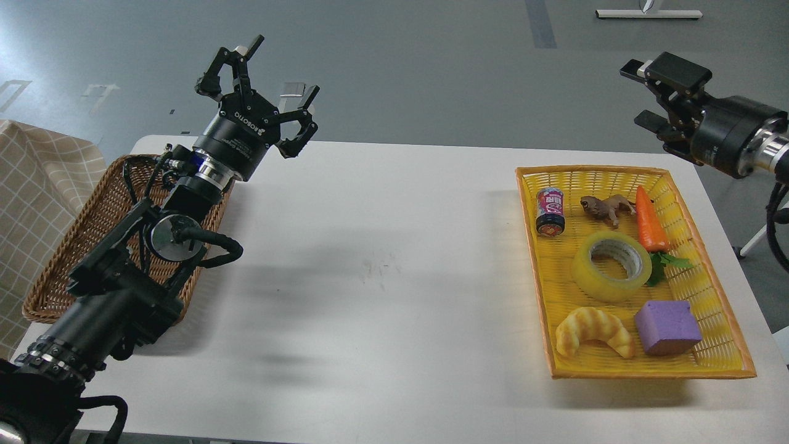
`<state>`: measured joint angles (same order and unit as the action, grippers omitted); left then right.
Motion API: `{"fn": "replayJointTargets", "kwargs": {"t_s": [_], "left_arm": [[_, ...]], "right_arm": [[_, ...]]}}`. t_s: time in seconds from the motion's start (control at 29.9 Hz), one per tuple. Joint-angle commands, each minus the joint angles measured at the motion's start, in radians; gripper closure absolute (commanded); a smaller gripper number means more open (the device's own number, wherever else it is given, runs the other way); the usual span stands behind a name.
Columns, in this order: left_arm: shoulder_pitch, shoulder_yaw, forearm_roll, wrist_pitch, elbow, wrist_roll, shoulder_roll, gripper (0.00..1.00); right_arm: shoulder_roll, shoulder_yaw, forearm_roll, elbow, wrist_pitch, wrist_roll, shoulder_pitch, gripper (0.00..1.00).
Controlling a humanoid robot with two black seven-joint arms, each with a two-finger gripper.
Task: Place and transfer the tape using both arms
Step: 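Raise the right arm away from the yellow tray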
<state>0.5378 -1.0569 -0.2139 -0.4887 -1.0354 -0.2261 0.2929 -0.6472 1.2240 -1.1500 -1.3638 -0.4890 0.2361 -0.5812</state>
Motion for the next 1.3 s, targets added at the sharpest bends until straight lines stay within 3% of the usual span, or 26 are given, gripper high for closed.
{"fn": "replayJointTargets", "kwargs": {"t_s": [0.0, 0.47, 0.8, 1.27], "left_arm": [[-0.001, 0.001, -0.001, 0.000, 0.000, 0.001, -0.001, 0.02], [0.001, 0.001, -0.001, 0.000, -0.002, 0.001, -0.001, 0.02], [0.001, 0.003, -0.001, 0.000, -0.003, 0.002, 0.000, 0.02], [0.002, 0.015, -0.001, 0.000, -0.002, 0.004, 0.000, 0.02]], "right_arm": [[-0.031, -0.031, -0.138, -0.005, 0.000, 0.000, -0.003, 0.00], [-0.117, -0.029, -0.229, -0.023, 0.000, -0.012, 0.021, 0.00], [-0.147, -0.047, -0.439, -0.067, 0.000, -0.012, 0.023, 0.00], [-0.137, -0.077, -0.551, -0.064, 0.000, 0.000, 0.110, 0.00]]}}
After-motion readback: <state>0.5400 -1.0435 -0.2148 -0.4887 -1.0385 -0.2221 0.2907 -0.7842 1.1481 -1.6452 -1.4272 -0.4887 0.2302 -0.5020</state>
